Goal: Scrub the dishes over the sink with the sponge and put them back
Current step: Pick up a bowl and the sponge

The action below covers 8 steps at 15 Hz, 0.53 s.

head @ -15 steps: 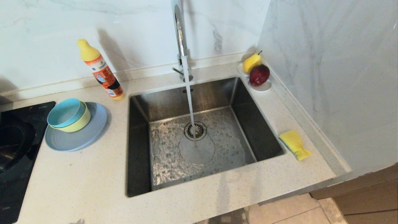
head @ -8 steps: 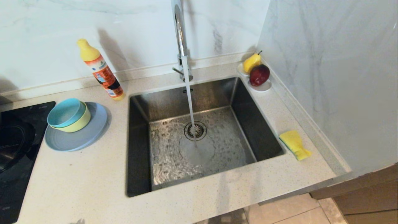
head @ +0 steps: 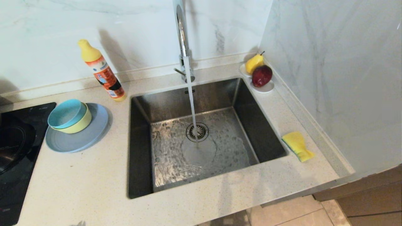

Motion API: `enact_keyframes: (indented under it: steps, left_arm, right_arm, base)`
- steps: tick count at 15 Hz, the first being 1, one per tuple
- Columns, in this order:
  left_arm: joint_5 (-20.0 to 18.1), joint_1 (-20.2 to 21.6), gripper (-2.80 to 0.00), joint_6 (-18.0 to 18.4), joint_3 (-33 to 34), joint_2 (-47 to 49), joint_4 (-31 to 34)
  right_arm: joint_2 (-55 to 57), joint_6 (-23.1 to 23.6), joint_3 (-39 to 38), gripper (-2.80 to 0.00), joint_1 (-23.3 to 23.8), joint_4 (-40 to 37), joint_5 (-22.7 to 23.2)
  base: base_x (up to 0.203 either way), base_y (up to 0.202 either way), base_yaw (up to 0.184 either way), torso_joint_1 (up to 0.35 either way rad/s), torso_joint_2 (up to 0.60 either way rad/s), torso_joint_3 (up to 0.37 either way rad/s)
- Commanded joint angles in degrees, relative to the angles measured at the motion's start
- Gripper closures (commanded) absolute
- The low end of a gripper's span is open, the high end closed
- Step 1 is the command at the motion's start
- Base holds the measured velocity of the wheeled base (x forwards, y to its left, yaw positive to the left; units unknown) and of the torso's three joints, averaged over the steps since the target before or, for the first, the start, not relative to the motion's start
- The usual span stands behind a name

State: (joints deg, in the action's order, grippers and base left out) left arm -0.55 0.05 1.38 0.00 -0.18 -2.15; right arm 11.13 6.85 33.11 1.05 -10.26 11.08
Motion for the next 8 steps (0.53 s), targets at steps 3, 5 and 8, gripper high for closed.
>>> enact_keyframes:
  steps: [3,5,8]
  left_arm:
    - [0.02,0.02,0.0,-0.03,0.88,0.18,0.01]
    - [0.02,-0.05,0.0,0.01,0.88,0.18,-0.05]
    - [0.02,0.04,0.0,0.03,0.88,0.18,-0.05]
  right_arm:
    - [18.54,1.46,7.1,0.0,1.13,-1.95,5.39]
    - [26.46,2.77,8.98,0.0,1.25,-2.59,6.48]
    - [38.56,2.78,10.95,0.0,1.12,-2.65,7.09]
  base:
    - [0.0,0.0,0.0,0.0,0.0,0.0]
    - [0.0,0.0,0.0,0.0,0.0,0.0]
    - [0.0,0.0,0.0,0.0,0.0,0.0]
